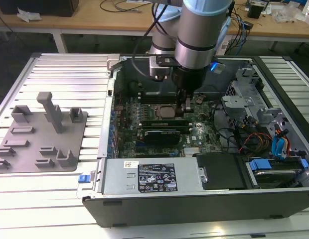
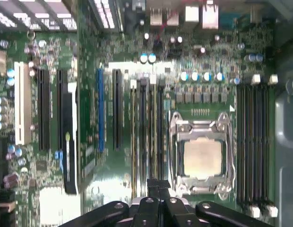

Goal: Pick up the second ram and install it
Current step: 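Press down the second ram until it locks into place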

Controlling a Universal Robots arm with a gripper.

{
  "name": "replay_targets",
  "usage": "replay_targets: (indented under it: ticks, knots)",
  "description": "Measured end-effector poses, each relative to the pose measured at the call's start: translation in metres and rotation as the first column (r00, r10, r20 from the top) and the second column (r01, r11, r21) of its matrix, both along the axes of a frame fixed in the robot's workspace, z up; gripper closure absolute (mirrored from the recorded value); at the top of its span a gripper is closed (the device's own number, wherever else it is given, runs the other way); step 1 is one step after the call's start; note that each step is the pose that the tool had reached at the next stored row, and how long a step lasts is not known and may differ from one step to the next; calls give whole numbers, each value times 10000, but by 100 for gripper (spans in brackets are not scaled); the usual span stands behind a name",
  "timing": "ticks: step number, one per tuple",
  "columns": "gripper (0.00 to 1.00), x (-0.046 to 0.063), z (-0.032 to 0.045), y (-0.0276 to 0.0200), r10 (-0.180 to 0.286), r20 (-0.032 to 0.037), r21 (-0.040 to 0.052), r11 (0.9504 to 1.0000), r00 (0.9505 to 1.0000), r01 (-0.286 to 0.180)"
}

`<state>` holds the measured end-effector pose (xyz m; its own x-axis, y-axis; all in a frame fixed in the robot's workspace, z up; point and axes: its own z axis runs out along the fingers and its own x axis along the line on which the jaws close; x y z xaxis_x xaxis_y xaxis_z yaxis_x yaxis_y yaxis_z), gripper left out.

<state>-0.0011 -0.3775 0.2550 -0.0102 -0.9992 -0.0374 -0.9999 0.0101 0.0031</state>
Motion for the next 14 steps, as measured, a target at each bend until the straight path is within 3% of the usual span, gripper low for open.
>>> replay_targets:
  ticks: [2, 3, 14]
  knots:
    - [92, 178, -9, 0, -1, -30, 2, 10000, 10000, 1]
    - [92, 217, -11, 1, 1, -35, 3, 10000, 10000, -1]
    - [92, 261, -156, 7, -2, -35, 2, 10000, 10000, 2]
